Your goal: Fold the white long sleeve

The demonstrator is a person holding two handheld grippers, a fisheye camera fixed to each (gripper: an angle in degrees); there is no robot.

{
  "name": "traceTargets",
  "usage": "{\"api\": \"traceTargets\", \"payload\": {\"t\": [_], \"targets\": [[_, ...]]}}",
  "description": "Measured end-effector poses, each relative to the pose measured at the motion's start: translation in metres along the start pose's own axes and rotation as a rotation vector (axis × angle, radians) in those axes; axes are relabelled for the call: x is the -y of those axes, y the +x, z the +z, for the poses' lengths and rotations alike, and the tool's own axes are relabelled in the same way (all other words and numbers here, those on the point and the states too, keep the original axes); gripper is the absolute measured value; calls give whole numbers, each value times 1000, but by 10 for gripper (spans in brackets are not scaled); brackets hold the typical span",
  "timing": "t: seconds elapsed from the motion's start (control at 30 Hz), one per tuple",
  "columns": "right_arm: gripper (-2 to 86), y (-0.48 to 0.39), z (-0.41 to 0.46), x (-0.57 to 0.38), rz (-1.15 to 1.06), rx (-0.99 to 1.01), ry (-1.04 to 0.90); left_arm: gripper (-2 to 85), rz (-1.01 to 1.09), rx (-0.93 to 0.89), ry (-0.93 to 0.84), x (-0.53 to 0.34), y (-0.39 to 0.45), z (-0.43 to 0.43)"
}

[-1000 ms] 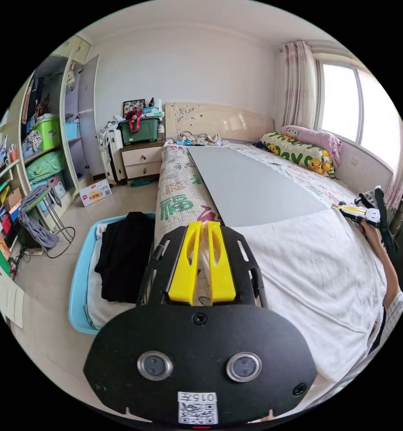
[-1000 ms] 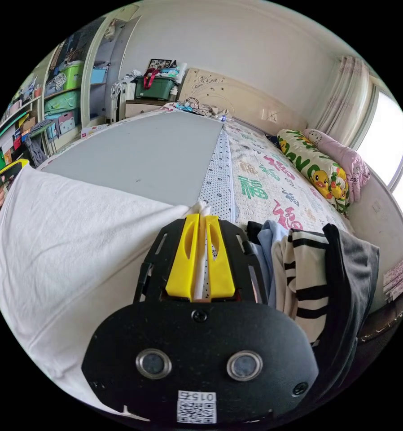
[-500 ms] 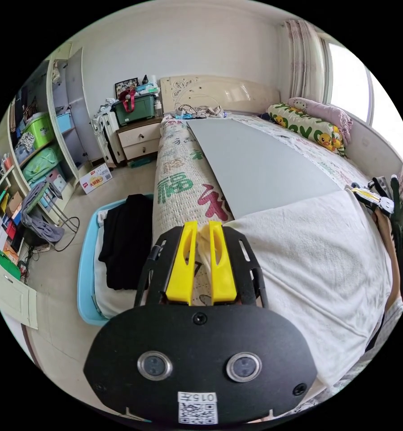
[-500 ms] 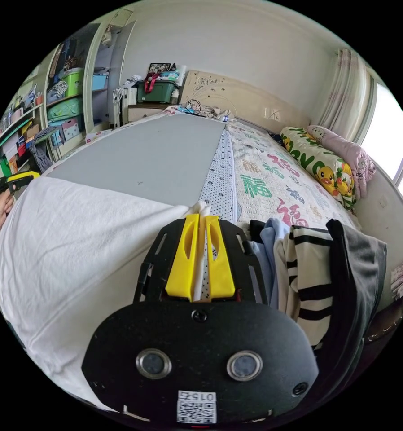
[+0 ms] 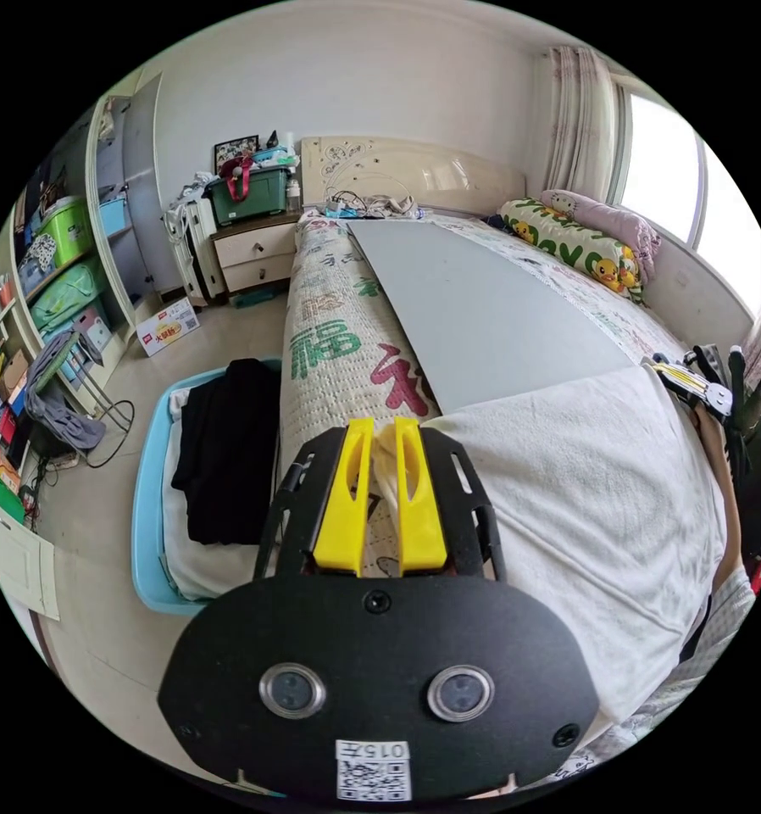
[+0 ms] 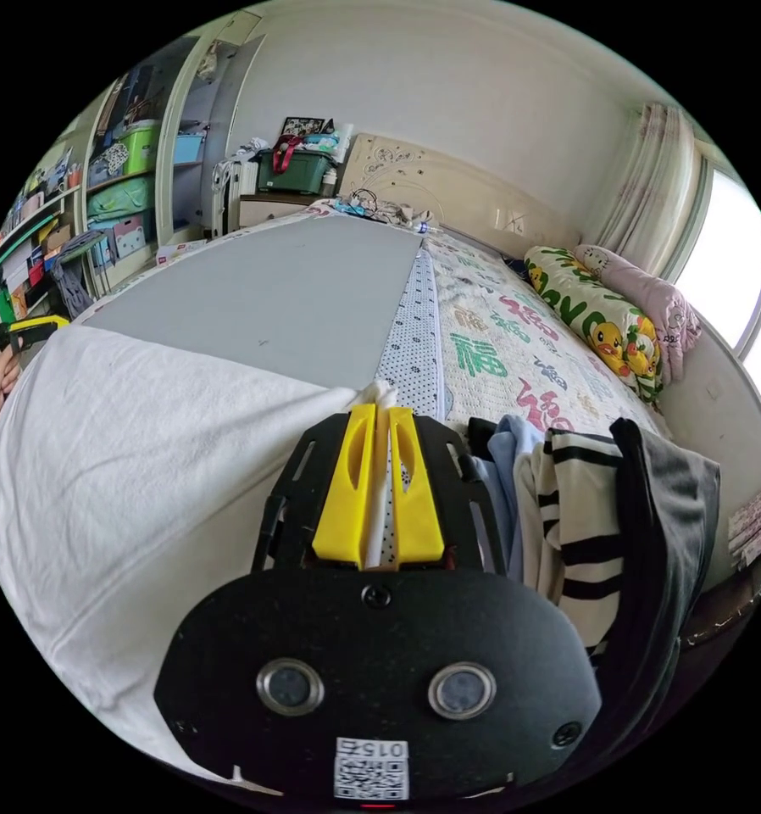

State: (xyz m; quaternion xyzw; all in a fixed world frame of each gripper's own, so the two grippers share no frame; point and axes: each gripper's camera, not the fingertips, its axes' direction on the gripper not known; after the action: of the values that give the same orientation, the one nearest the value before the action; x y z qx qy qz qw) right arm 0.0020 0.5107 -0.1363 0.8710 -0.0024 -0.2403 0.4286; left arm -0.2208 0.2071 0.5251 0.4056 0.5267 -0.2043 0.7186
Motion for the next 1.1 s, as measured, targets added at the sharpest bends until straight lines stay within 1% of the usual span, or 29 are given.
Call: {"api": "traceTargets", "payload": {"t": [0.4, 0.57, 0.8, 0.9, 1.0, 1.1], "targets": [[35, 14, -3, -3, 20, 41, -2, 51, 5, -6, -8, 8, 10, -7], [40, 14, -5, -6, 12, 22, -5, 51, 39, 55, -15, 20, 26, -16], [51, 27, -8, -14, 47, 68, -8, 52, 30, 41, -17, 44, 15, -33], [55, 31, -9, -19, 63, 72, -9, 53, 54, 85, -17, 57, 23, -40], [55, 28, -12, -24, 54, 52, -3, 53, 79, 125, -25, 73, 29, -45], [55, 23, -12, -24, 30, 19, -30, 53, 68, 108, -42, 94, 19, -48]]}}
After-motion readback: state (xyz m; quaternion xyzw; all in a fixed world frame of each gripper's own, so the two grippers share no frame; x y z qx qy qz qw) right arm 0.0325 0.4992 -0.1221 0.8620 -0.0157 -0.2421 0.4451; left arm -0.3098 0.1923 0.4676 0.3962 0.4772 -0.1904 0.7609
